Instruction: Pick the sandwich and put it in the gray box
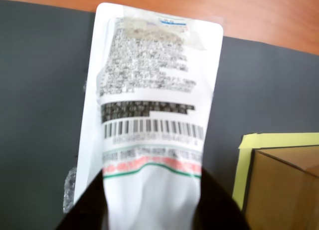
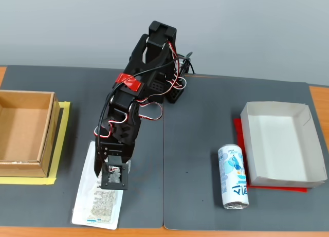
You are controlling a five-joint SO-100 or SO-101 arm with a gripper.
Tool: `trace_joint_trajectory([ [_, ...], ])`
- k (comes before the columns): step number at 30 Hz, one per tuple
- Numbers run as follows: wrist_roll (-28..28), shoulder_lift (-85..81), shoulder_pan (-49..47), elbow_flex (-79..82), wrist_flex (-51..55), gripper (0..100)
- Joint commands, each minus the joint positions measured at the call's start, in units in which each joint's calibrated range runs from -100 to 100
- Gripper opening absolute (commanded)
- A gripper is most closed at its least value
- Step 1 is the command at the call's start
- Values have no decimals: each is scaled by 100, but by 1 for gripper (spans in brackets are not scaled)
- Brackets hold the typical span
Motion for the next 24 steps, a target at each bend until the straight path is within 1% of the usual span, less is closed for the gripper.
trace_joint_trajectory([
  [1, -32, -98, 22, 20, 82, 2],
  [11, -63, -904, -75, 47, 56, 2],
  [24, -68, -2472, -619, -26, 117, 2],
])
